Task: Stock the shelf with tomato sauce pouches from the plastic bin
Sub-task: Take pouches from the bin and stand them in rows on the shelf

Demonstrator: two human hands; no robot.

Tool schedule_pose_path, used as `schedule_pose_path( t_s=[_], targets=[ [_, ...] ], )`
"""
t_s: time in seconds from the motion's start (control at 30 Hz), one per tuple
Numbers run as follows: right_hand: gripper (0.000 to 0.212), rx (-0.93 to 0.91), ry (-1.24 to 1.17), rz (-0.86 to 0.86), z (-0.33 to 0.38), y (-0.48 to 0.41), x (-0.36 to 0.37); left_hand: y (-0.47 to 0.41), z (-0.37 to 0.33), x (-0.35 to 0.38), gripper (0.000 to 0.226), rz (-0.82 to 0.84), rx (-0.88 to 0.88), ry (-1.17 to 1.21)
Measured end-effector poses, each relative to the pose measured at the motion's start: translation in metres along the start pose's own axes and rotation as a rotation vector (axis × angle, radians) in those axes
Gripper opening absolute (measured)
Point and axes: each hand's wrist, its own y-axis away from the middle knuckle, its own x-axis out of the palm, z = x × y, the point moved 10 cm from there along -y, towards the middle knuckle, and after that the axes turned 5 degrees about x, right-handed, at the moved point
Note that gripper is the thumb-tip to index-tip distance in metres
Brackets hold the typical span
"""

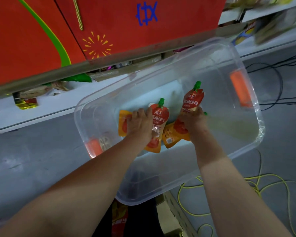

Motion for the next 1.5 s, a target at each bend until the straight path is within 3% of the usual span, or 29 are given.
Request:
schedule_pose_path(
  t_s=[0.1, 0.17, 0.33, 0.43, 0.7, 0.83, 0.93, 1.0, 1.37, 1.5],
  targets=[
    [0.042, 0.008, -0.016, 0.018, 0.003, -0.004, 0.004, -0.005, 0.001, 0.002, 0.112, -0.024, -0.033, 0.085],
    [0.039, 0.003, -0.025, 0.032, 0.004, -0.003, 0.006, -0.005, -0.003, 0.002, 0.107, -0.057, -0.038, 0.206],
    [0.035, 0.000, -0.166, 0.097, 0.000, 0.005, 0.007, 0.000, -0.006, -0.007, 0.068, -0.131, -0.040, 0.411],
    [0.014, -0.037, -0.267, 0.152, 0.008, 0.020, -0.002, 0.007, 0.001, -0.021, 0.049, -0.106, -0.069, 0.545],
    [0.029, -0.100, -0.368, 0.245, 0.052, 0.112, -0.044, 0.085, 0.017, -0.108, 0.039, -0.161, -0.042, 0.891],
    [0.026, -0.156, -0.388, 0.304, 0.087, 0.174, -0.060, 0.138, 0.041, -0.173, 0.037, -0.275, -0.071, 1.076],
    [0.034, -0.283, -0.363, 0.355, 0.127, 0.226, -0.068, 0.179, 0.057, -0.224, 0.032, -0.407, -0.035, 1.189],
    [0.022, -0.390, -0.363, 0.388, 0.159, 0.262, -0.074, 0.208, 0.064, -0.260, 0.022, -0.490, 0.005, 1.249],
    [0.009, -1.074, -0.232, 0.482, 0.316, 0.481, -0.110, 0.353, 0.115, -0.445, 0.019, -0.969, 0.276, 1.233],
    [0.007, -1.226, -0.246, 0.507, 0.367, 0.545, -0.117, 0.394, 0.140, -0.502, 0.017, -1.103, 0.338, 1.255]
  ],
)
